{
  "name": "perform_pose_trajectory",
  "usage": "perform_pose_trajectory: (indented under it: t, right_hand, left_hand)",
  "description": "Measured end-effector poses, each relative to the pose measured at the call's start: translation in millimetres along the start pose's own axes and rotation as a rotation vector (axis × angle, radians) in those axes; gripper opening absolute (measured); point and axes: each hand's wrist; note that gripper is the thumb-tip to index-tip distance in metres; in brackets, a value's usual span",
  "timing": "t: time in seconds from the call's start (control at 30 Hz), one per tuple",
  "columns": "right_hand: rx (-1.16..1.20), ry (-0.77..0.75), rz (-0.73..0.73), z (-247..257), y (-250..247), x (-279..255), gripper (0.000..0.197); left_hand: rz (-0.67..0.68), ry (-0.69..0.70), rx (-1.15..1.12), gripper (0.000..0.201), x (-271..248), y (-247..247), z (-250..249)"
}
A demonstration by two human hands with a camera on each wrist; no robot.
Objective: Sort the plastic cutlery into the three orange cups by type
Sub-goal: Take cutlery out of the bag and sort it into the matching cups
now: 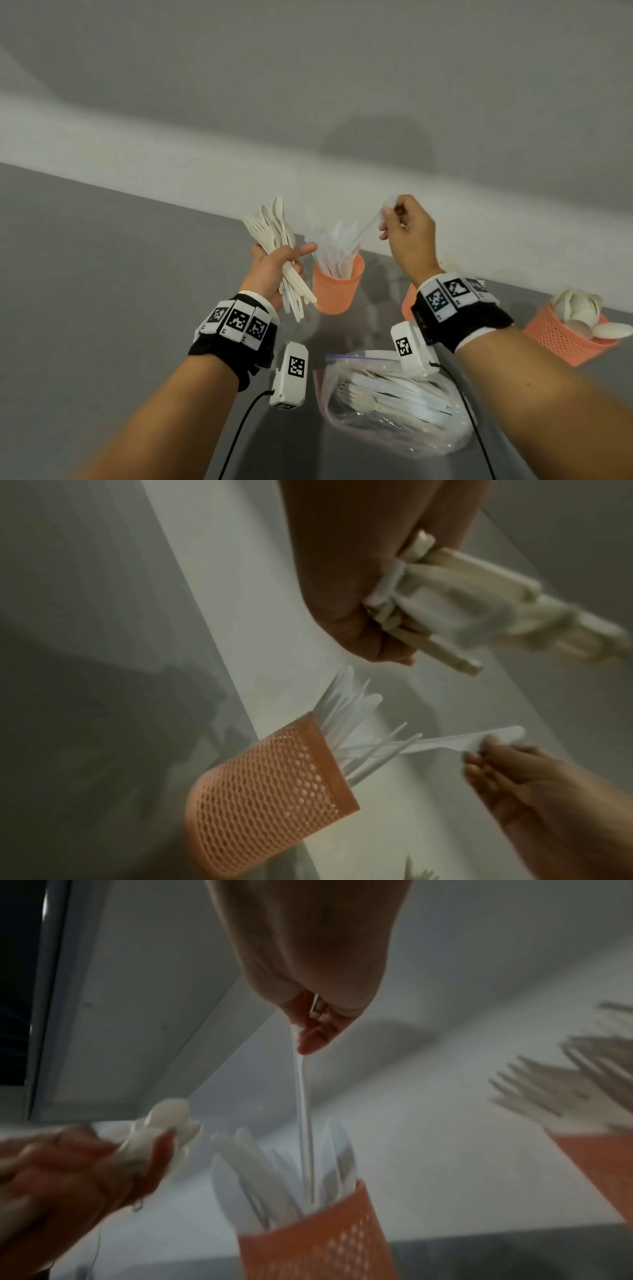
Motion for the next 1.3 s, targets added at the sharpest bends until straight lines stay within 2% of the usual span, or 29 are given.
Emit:
perform_pose_trajectory:
  t: [0.07, 0.17, 0.23, 0.3, 0.37, 0.4, 0.47, 0.57, 0.63, 0.73, 0.87, 0.93, 0.97, 1.03, 1.13, 1.2, 1.3]
  right_hand:
    - [-0.140, -0.016, 0.119, -13, 12, -5, 0.010]
    - [-0.458, 0.000, 0.398, -28, 25, -14, 0.019]
    - [-0.557, -0.016, 0.403, -28, 26, -18, 0.029]
    - [-0.549, -0.113, 0.280, -16, 23, -22, 0.036]
    - [-0.408, -0.252, 0.218, 7, 20, -30, 0.030]
    - [-0.312, -0.334, 0.240, 19, 19, -36, 0.024]
    - [-0.247, -0.411, 0.407, 40, 21, -51, 0.024]
    - [-0.605, -0.270, 0.708, 53, 32, -69, 0.064]
    - [-0.662, -0.139, 0.739, 55, 41, -76, 0.078]
    - [-0.562, 0.015, 0.648, 51, 50, -78, 0.065]
    - [-0.537, 0.091, 0.681, 45, 49, -76, 0.052]
    - [-0.455, 0.126, 0.702, 46, 45, -73, 0.047]
    - [-0.389, 0.180, 0.709, 47, 43, -70, 0.040]
    - [-0.152, 0.386, 0.766, 49, 36, -68, 0.022]
    - [0.233, 0.646, 0.969, 50, 29, -71, 0.019]
    - [0.307, 0.681, 1.020, 48, 27, -71, 0.017]
    - [0.171, 0.615, 1.055, 45, 22, -70, 0.008]
  left_hand:
    - [0.041, -0.019, -0.030, 0.044, 1, 1, -1]
    - [0.035, -0.077, -0.089, 0.032, 0, 3, -4]
    - [-0.015, -0.098, -0.115, 0.018, 2, 3, -5]
    - [-0.064, -0.082, -0.125, 0.016, 3, 4, -7]
    - [-0.129, -0.042, -0.124, 0.014, 6, 4, -8]
    - [-0.159, -0.018, -0.111, 0.013, 8, 4, -8]
    - [-0.173, 0.026, -0.065, 0.010, 8, 7, -8]
    - [-0.126, 0.055, 0.047, 0.004, 4, 18, -5]
    - [-0.104, 0.048, 0.092, 0.004, 1, 24, -1]
    - [-0.035, -0.027, 0.095, 0.008, -5, 30, 1]
    - [0.052, -0.082, 0.135, 0.024, -7, 28, 4]
    - [0.140, -0.105, 0.139, 0.024, -8, 25, 5]
    - [0.186, -0.118, 0.129, 0.024, -8, 24, 4]
    - [0.237, -0.136, 0.090, 0.025, -10, 22, 3]
    - [0.269, -0.166, -0.022, 0.008, -11, 22, 1]
    - [0.270, -0.182, -0.027, 0.015, -10, 20, 2]
    - [0.195, -0.176, -0.018, 0.012, -6, 18, 4]
Point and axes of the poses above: each hand's wrist, its own x-axis towards the middle knuckle, its own y-axis out of the palm, z = x × y, and after that the axes turned 6 degrees about y, right-handed
